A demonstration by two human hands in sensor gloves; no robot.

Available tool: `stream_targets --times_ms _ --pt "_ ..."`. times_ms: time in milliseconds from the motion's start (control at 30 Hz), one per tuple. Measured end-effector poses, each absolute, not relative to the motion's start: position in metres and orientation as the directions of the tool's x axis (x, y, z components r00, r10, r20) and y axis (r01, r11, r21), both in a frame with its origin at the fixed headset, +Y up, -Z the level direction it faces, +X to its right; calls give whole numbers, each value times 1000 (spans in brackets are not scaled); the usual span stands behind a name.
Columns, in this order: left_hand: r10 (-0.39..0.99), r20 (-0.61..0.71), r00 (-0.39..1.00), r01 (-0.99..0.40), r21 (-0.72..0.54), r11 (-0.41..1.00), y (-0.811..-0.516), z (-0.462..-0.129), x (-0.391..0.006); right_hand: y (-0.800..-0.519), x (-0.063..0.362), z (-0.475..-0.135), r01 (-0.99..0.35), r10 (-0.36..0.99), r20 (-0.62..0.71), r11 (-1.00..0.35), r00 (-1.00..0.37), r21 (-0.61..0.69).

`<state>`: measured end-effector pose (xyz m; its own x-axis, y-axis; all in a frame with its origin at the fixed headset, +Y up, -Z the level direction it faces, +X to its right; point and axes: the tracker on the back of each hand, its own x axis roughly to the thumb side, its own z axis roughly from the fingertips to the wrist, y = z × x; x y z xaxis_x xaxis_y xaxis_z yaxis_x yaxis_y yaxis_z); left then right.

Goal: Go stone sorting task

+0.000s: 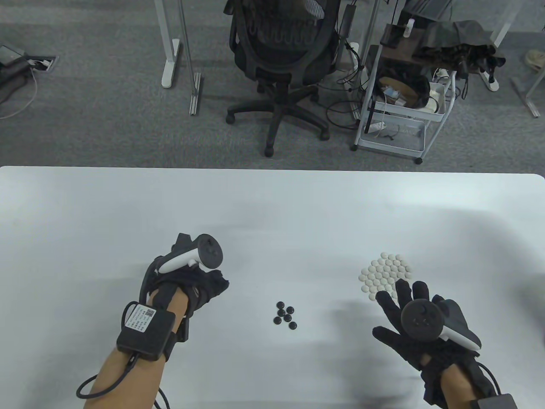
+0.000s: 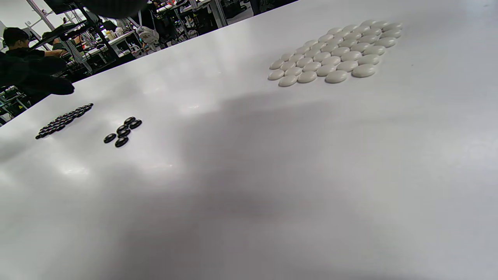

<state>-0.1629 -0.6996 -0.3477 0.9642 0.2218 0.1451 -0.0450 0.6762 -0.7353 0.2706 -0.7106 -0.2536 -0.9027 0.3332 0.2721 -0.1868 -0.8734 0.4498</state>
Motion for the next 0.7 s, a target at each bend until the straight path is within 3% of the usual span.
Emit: stream_targets --times_ms 367,700 --pt "272 363 891 127 -776 618 -729 -351 -72 -710 272 -253 -187 331 267 -873 -905 451" --pt "212 376 902 181 -774 607 -746 -355 -56 -710 272 -253 -184 329 266 -873 -906 452"
